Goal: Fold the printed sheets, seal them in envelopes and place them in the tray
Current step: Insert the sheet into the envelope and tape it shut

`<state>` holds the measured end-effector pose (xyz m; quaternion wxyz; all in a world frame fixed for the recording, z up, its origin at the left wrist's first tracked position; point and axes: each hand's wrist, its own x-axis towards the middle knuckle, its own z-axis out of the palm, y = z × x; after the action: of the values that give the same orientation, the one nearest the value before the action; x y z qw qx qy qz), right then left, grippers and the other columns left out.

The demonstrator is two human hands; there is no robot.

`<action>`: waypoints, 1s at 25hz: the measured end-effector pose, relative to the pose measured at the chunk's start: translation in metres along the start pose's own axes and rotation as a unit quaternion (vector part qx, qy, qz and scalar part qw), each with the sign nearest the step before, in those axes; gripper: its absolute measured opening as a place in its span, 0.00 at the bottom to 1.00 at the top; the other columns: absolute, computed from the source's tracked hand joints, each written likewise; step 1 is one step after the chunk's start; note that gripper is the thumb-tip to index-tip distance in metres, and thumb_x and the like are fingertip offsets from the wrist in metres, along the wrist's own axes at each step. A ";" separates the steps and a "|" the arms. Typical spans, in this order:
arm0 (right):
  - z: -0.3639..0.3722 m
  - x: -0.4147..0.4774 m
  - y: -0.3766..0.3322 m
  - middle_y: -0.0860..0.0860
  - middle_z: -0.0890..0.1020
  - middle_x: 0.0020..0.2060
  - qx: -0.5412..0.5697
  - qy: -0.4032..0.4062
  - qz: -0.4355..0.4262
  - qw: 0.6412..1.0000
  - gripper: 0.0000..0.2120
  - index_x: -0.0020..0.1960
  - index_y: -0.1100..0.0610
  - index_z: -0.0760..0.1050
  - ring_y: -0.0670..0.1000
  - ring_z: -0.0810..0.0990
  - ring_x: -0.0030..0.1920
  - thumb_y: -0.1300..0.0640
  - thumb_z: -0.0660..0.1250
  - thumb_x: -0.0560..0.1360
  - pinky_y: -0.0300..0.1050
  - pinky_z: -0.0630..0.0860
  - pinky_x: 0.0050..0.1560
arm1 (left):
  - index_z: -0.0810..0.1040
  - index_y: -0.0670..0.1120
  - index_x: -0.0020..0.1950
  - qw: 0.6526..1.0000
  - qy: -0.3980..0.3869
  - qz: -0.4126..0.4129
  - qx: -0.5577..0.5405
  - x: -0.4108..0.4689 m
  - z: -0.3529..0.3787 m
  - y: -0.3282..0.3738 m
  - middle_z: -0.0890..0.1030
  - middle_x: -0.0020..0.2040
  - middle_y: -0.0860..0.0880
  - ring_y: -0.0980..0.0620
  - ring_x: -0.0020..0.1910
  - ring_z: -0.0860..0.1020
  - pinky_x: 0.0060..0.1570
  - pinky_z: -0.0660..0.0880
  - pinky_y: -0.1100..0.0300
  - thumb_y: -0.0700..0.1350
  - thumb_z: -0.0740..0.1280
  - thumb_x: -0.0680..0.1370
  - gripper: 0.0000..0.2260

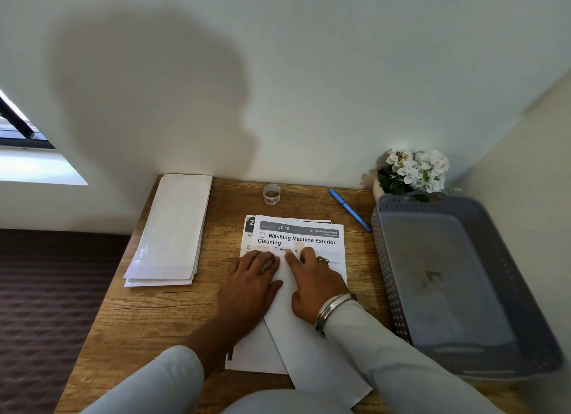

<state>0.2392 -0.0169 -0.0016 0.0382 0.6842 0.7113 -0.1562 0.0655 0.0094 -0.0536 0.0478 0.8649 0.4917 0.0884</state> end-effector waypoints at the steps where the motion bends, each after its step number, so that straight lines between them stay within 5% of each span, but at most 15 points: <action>1: 0.000 -0.002 0.001 0.52 0.63 0.66 0.001 0.006 -0.004 1.000 0.38 0.77 0.48 0.55 0.55 0.74 0.56 0.50 0.64 0.70 0.49 0.79 0.47 | 0.76 0.49 0.70 1.000 0.000 0.001 0.001 0.000 0.000 0.000 0.76 0.67 0.49 0.47 0.68 0.71 0.65 0.72 0.47 0.60 0.53 0.81 0.25; 6: 0.005 -0.019 0.009 0.52 0.61 0.70 -0.010 0.015 -0.031 0.999 0.35 0.78 0.49 0.54 0.56 0.69 0.64 0.51 0.61 0.73 0.48 0.78 0.55 | 0.76 0.50 0.70 1.000 -0.005 -0.001 -0.002 0.000 0.001 0.000 0.77 0.67 0.49 0.46 0.68 0.71 0.65 0.72 0.46 0.61 0.54 0.81 0.25; 12: -0.002 -0.006 0.001 0.53 0.61 0.69 0.004 -0.011 -0.013 1.000 0.39 0.77 0.45 0.53 0.58 0.70 0.62 0.53 0.65 0.70 0.51 0.80 0.50 | 0.78 0.49 0.69 1.000 0.006 0.003 0.003 0.000 -0.001 0.001 0.78 0.66 0.49 0.46 0.68 0.72 0.65 0.72 0.47 0.60 0.53 0.80 0.25; 17: 0.003 -0.019 0.013 0.51 0.60 0.71 0.013 0.002 -0.031 0.999 0.33 0.75 0.44 0.59 0.57 0.68 0.66 0.51 0.62 0.71 0.49 0.78 0.56 | 0.77 0.49 0.70 1.000 0.007 0.003 0.003 0.000 -0.002 0.001 0.77 0.66 0.49 0.46 0.68 0.71 0.64 0.73 0.47 0.60 0.54 0.81 0.25; 25: -0.002 -0.003 0.000 0.52 0.62 0.63 0.027 -0.013 0.024 0.999 0.40 0.76 0.45 0.54 0.56 0.71 0.58 0.52 0.67 0.68 0.50 0.79 0.48 | 0.77 0.49 0.69 1.000 0.022 0.007 0.015 -0.001 -0.001 0.001 0.77 0.66 0.49 0.46 0.68 0.72 0.64 0.72 0.47 0.61 0.53 0.81 0.26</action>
<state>0.2393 -0.0188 0.0013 0.0332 0.7000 0.6894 -0.1833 0.0659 0.0078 -0.0527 0.0239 0.8670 0.4875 0.1002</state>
